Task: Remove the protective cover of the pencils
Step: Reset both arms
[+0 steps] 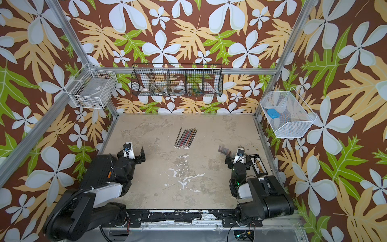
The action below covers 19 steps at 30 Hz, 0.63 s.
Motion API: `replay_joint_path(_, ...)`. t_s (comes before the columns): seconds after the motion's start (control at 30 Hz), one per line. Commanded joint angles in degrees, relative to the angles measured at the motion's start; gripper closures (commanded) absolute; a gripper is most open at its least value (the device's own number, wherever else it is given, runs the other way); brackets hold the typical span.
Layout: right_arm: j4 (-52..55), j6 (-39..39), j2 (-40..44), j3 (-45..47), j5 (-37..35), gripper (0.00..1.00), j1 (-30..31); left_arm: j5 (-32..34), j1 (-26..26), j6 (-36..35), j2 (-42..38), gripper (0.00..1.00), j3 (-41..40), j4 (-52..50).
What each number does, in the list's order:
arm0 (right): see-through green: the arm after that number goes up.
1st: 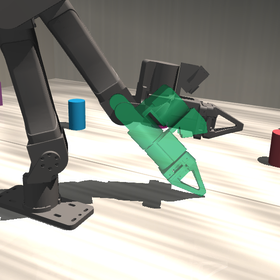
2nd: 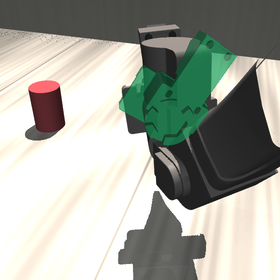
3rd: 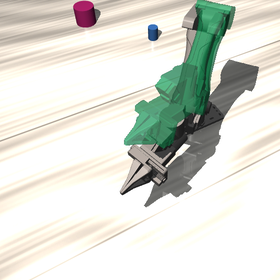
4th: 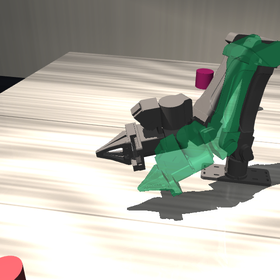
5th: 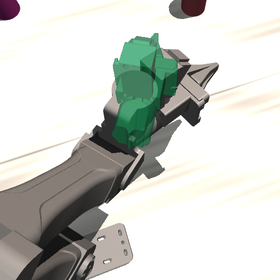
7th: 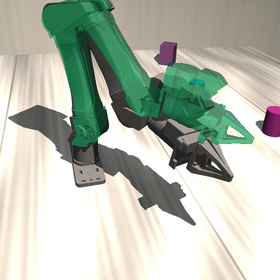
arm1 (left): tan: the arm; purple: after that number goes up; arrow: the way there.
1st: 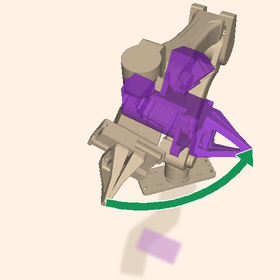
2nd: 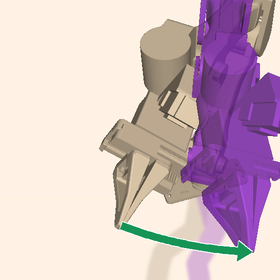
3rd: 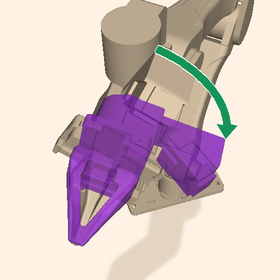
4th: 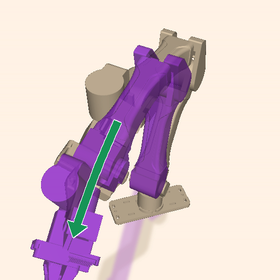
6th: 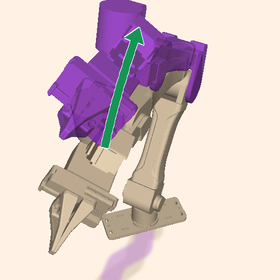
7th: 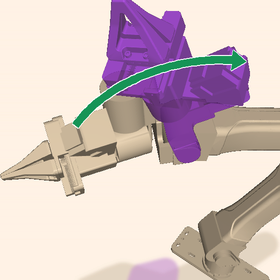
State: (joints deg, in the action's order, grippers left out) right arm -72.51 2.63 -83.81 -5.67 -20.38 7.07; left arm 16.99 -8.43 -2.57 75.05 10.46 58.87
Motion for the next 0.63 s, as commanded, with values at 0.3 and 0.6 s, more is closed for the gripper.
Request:
replay_joint_path(0.3, 1.66, 0.66, -0.37, -4.57, 3.16, 0.00, -2.18, -10.57, 4.84, 4.27, 8.24, 0.00, -1.37, 14.66)
replay_joint_path(0.6, 2.03, 0.87, -0.28, -4.68, 3.63, 0.00, -2.49, -10.55, 4.83, 4.23, 8.46, 0.00, -1.52, 15.48)
